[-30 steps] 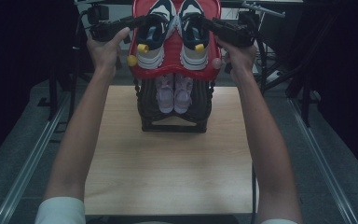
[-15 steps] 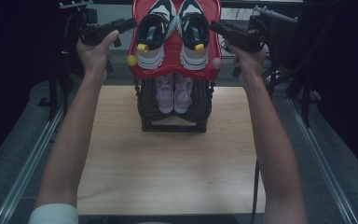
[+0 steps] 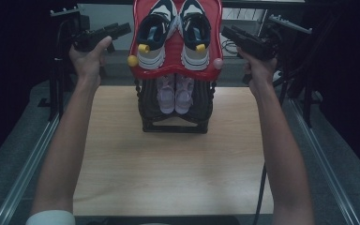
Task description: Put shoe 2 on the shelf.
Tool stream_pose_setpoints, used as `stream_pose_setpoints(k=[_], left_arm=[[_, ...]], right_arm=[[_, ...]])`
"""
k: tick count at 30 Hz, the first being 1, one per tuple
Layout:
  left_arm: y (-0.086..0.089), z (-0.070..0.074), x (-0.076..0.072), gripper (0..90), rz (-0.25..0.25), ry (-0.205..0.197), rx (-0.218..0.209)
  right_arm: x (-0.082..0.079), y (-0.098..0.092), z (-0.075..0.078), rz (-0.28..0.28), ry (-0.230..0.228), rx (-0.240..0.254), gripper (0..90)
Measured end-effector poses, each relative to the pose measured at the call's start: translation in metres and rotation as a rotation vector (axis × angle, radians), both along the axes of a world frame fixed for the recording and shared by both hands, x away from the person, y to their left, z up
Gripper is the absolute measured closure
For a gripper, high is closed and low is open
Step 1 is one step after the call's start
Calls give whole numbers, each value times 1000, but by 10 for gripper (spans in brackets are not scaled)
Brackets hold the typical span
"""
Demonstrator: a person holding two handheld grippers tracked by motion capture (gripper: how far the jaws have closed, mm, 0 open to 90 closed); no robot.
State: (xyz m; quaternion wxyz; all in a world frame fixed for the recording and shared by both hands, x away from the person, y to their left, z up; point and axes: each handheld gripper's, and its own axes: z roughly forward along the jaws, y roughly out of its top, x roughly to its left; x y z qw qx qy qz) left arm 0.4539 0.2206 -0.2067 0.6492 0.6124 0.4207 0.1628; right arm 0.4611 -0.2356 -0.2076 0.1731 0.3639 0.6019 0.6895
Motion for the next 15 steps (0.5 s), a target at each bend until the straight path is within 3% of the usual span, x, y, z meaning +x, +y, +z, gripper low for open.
stream_pose_setpoints(k=[15], left_arm=[[16, -11, -15, 398, -3, -14, -9]], right_arm=[[-10, -18, -16, -4, -6, 5, 542]])
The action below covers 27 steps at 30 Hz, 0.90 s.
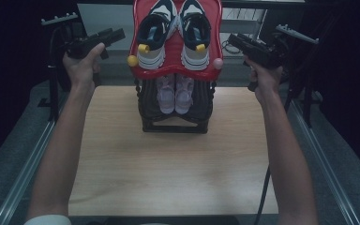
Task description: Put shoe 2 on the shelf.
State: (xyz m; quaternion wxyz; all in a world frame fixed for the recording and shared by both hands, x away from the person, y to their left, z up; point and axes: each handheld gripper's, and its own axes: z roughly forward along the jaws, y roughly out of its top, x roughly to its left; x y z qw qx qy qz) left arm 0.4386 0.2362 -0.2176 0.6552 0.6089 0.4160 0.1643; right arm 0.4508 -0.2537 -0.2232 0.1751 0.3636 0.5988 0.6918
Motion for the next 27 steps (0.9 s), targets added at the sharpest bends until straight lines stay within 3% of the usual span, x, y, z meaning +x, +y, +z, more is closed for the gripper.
stream_pose_setpoints(k=[19, 27], left_arm=[[18, -28, -16, 394, 11, 15, 2], [23, -49, -23, 394, 2, 33, 4]], right_arm=[[-10, -15, -34, 4, 15, 0, 544], [-15, -17, -54, 14, 28, -15, 545]])
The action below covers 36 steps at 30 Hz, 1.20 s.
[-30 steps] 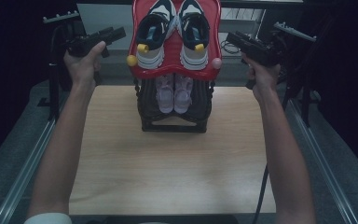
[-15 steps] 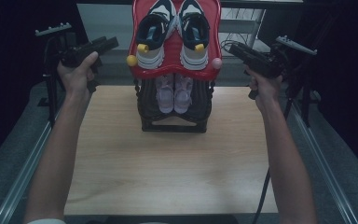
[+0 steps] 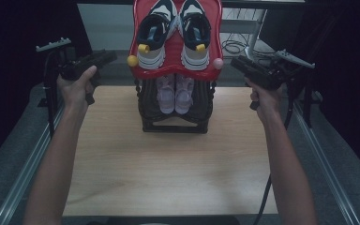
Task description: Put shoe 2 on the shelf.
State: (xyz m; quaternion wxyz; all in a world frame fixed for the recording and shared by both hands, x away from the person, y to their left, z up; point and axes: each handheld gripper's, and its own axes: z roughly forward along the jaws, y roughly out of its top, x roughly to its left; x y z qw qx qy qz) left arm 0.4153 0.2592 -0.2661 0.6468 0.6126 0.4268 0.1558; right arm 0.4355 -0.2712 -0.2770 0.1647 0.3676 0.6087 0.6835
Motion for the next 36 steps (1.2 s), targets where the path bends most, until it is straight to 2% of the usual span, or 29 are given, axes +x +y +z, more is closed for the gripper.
stream_pose_setpoints(k=[8, 11, 12, 15, 18, 20, 21, 26, 36], left_arm=[[3, -18, -7, 395, -5, 10, -1], [4, -27, -9, 395, -7, 19, 1], [5, -33, -10, 395, -7, 24, 4], [6, -41, -11, 395, -4, 32, 6], [7, -50, -13, 395, -5, 41, 6], [8, -61, -15, 396, -3, 53, 8], [8, -61, -15, 395, -3, 53, 8], [10, -79, -18, 396, 0, 72, 12], [12, -101, -25, 397, 1, 83, 29]], right_arm=[[-3, -4, -17, 10, 7, -3, 546], [-4, -6, -29, 12, 20, -9, 546], [-4, -6, -32, 10, 22, -13, 546], [-5, -6, -37, 11, 26, -21, 545], [-6, -8, -49, 13, 34, -23, 545], [-7, -9, -55, 15, 40, -21, 546], [-7, -9, -55, 15, 40, -21, 546], [-9, -9, -75, 23, 55, -34, 545], [-12, -9, -102, 27, 92, -62, 536]])
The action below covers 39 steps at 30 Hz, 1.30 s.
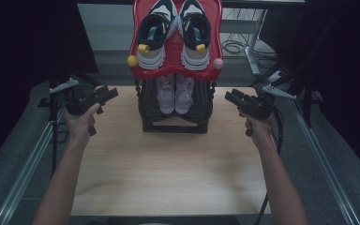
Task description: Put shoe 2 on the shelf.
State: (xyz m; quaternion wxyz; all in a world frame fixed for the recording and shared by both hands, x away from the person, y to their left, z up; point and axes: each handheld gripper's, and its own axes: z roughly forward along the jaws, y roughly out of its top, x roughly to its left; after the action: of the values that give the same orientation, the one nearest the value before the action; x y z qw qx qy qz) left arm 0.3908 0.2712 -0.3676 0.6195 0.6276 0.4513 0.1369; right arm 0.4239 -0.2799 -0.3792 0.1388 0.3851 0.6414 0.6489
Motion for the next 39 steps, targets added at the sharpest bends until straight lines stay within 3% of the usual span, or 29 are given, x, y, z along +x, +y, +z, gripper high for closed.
stream_pose_setpoints(k=[16, 27, 39], left_arm=[[-3, -45, -10, 392, -10, 55, 29], [-8, -72, -9, 389, -14, 103, 67], [-12, -86, -9, 389, -17, 131, 76]], right_arm=[[-4, -1, -45, 5, 65, -35, 527], [-3, 7, -76, 16, 123, -102, 522], [-2, 12, -87, 26, 149, -116, 518]])
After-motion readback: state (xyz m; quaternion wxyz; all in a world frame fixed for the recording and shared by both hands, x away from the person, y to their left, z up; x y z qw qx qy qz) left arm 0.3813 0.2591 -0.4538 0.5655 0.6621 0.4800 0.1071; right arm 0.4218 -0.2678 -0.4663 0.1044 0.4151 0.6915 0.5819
